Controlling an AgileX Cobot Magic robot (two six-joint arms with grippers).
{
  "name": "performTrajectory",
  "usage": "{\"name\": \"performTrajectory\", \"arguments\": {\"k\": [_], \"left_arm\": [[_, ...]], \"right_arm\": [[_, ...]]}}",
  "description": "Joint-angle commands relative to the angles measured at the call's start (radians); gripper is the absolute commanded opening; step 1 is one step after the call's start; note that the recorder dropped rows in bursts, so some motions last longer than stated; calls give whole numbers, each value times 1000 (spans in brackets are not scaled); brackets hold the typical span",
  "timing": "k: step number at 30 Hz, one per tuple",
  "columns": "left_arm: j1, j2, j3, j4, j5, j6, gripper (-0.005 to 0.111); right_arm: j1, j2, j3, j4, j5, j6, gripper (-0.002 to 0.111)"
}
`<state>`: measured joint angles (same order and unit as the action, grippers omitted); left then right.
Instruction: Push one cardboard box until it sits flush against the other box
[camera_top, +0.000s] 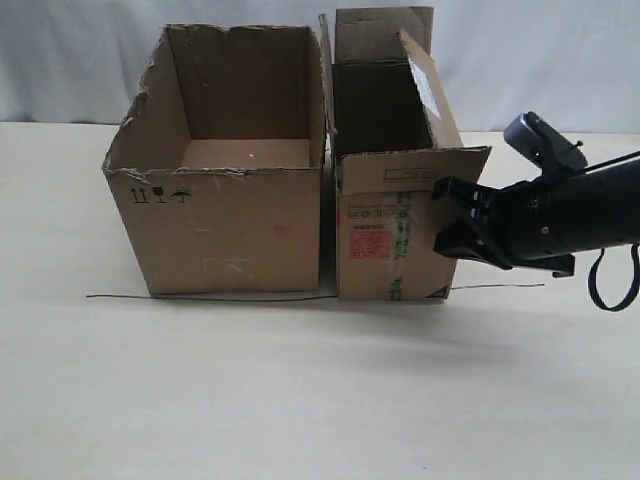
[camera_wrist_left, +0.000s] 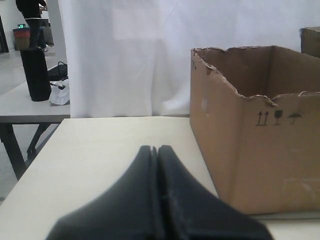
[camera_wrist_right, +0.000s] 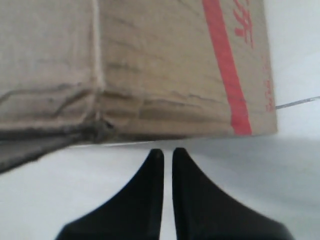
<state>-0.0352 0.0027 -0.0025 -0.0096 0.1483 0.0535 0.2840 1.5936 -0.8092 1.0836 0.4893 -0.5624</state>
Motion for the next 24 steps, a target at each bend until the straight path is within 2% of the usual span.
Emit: {"name": "performTrajectory", "arguments": {"k": [1, 16, 24], "left_arm": [[0, -3, 3, 1, -6, -4, 0], [0, -3, 3, 1, -6, -4, 0], [0, -3, 3, 1, -6, -4, 0]], "right_arm": [[-1, 4, -5, 108, 8, -96, 5], [-1, 60, -5, 191, 29, -134, 5], [-1, 67, -5, 316, 35, -239, 5]]}}
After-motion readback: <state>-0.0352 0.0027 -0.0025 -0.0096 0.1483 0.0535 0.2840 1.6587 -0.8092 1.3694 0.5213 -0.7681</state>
